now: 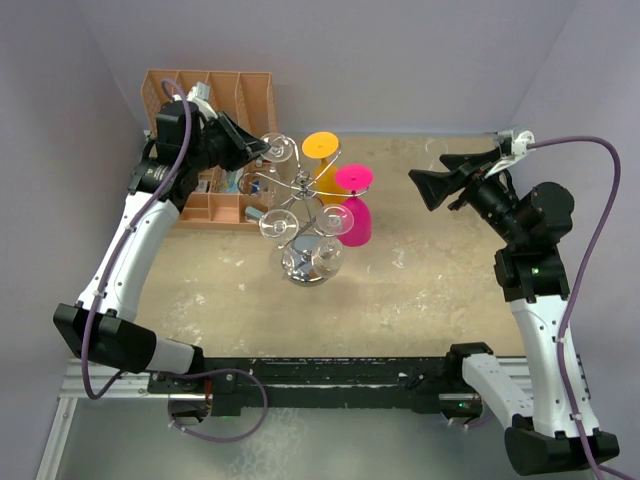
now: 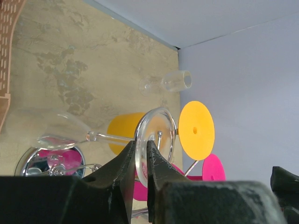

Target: Take the wine glass off the wine glass rack

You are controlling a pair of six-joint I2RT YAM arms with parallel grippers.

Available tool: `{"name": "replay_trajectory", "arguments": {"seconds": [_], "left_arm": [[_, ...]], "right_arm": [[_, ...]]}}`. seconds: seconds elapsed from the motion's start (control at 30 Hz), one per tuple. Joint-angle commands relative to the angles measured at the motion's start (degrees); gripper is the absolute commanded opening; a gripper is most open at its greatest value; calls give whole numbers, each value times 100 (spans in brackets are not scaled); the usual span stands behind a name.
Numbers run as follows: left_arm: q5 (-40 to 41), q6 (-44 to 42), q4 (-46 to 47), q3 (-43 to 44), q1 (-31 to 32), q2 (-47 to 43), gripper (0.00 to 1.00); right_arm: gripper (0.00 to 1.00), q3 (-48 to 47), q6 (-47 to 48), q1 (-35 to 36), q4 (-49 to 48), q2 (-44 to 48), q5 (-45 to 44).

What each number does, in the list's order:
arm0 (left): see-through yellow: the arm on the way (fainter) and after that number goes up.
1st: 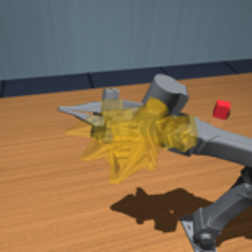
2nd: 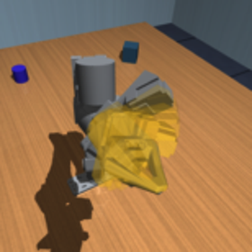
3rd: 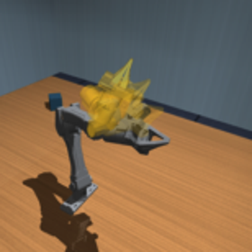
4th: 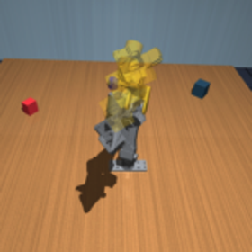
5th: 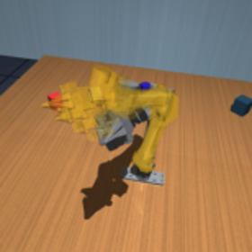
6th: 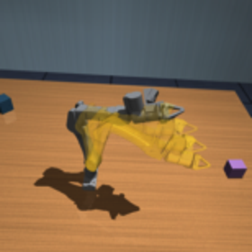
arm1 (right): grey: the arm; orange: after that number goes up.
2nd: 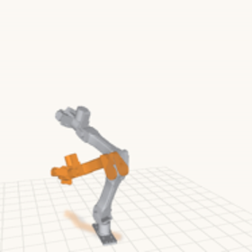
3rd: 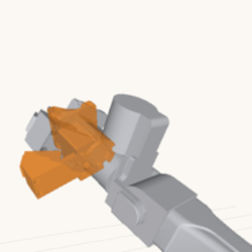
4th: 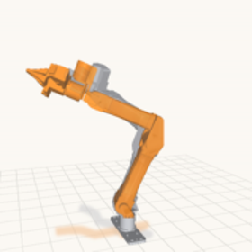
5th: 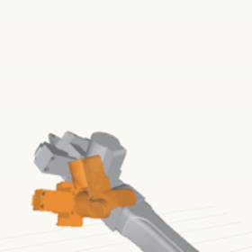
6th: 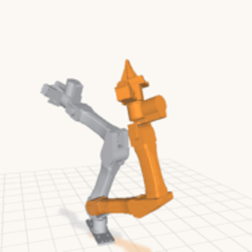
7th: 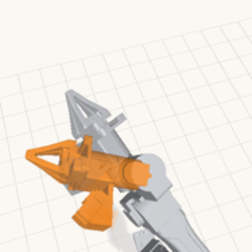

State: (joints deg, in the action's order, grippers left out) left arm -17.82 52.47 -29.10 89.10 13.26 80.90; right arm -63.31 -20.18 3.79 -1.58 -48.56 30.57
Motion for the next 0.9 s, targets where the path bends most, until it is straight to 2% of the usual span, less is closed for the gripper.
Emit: {"name": "replay_trajectory", "arguments": {"seconds": [0.0, 0.37, 0.63, 0.87], "left_arm": [[-12, 159, 330, -58, -47, -247, 10], [-209, 545, 833, -108, -50, -270, 0], [-159, 843, 1237, -142, -113, -270, 0], [-711, 1185, 1744, -94, -113, -4, 0]], "right_arm": [[84, -155, -19, -8, -235, 108, -99], [84, -129, -37, -10, -255, 126, -130], [84, -138, -65, -10, -277, 143, -143], [84, -147, -91, -10, -299, 121, -161]]}}
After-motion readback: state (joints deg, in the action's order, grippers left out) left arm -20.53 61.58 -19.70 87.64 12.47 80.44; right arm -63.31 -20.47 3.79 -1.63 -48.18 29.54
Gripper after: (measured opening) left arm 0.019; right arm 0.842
